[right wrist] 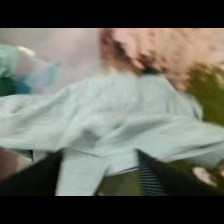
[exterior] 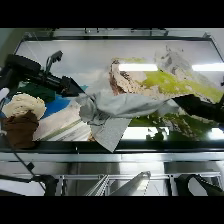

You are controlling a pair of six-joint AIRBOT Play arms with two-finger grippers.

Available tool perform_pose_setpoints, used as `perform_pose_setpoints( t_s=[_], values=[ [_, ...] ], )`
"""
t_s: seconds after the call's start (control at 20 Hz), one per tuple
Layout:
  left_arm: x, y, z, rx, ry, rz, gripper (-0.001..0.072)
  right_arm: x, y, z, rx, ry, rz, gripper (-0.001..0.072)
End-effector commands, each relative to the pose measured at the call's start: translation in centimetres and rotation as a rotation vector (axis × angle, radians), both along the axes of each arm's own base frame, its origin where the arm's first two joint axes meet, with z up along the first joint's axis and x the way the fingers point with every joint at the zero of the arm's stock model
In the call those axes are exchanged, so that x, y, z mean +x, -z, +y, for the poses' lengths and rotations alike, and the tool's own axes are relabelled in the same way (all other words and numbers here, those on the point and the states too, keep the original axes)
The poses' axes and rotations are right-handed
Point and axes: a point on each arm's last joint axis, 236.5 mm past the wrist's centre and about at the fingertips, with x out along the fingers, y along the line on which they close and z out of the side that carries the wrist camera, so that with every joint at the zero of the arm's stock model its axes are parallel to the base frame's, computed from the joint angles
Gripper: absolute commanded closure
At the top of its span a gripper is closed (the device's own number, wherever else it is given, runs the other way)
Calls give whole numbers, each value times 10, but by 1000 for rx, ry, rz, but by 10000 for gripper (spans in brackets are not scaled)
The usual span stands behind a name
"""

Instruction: Fold the shirts.

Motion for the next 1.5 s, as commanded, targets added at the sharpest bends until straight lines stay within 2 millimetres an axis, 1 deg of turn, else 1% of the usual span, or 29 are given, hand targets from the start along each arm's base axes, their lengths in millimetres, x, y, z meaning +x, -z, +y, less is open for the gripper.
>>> perform_pose_setpoints(
  t_s=[0.0, 0.05, 0.1, 0.15, 0.2, 0.25, 0.35, 0.4, 0.55, 0.6, 0.65, 0.7, 0.75, 0.85, 0.95, 1.0, 1.05, 1.1, 1.15, 1.2, 1.25, 1.3, 1.4, 1.45],
  values=[
    [35, 44, 30, -17, -69, 132, -7, 13, 55, -18, -6, 2, 131, 132],
    [41, 37, 43, -20, -89, 152, -7, 17, 51, -23, -7, -19, 131, 132],
    [42, 30, 55, -22, -107, 169, -7, 21, 46, -30, -19, -35, 127, 132],
    [38, 25, 63, -24, -119, 187, -7, 26, 45, -41, -45, -26, 134, 132],
    [28, 22, 67, -27, -124, 211, -6, 29, 47, -51, -74, -11, 148, 132],
    [13, 22, 65, -33, -124, 243, -7, 32, 51, -59, -90, 4, 168, 132],
    [-26, 31, 53, -48, -109, 291, -6, 37, 68, -65, -84, 22, 216, 132],
    [-46, 45, 49, -21, -119, 321, -4, 37, 80, -66, -69, 26, 244, 133],
    [-103, 102, 54, 156, -152, 405, 3, 31, 116, -61, -16, 8, 340, 134],
    [-116, 114, 50, 173, -165, 426, 3, 28, 125, -58, 0, -1, 367, 135],
    [-121, 124, 45, 175, -191, 435, 3, 27, 131, -52, 10, -13, 385, 138],
    [-120, 133, 40, 178, -224, 431, 3, 26, 137, -45, 14, -31, 400, 139],
    [-114, 140, 36, 182, -250, 416, 3, 24, 142, -35, 16, -56, 413, 139],
    [-97, 148, 25, 177, -255, 399, 4, 27, 149, -14, 30, -85, 424, 140],
    [-79, 156, 15, 185, -217, 384, 7, 34, 154, 7, 49, -96, 426, 141],
    [-70, 159, 9, 185, -199, 376, 67, 38, 155, 17, 61, -105, 422, 177],
    [-60, 161, 4, 188, -179, 360, 173, 44, 154, 26, 72, -119, 417, 284],
    [-53, 161, 0, 183, -158, 353, 327, 48, 151, 34, 76, -138, 410, 359],
    [-46, 159, -3, 175, -135, 347, 656, 53, 146, 39, 70, -157, 390, 627],
    [-40, 153, -5, 165, -120, 336, 706, 58, 138, 42, 63, -179, 360, 693],
    [-33, 142, -5, 154, -100, 316, 707, 62, 125, 44, 63, -216, 325, 694],
    [-26, 127, -4, 141, -85, 289, 707, 64, 104, 45, 68, -258, 279, 694],
    [-11, 81, 3, 122, -79, 206, 707, 67, 60, 37, 70, -283, 191, 694],
    [-5, 50, 8, 114, -79, 146, 707, 69, 30, 27, 53, -276, 125, 695]
  ],
)
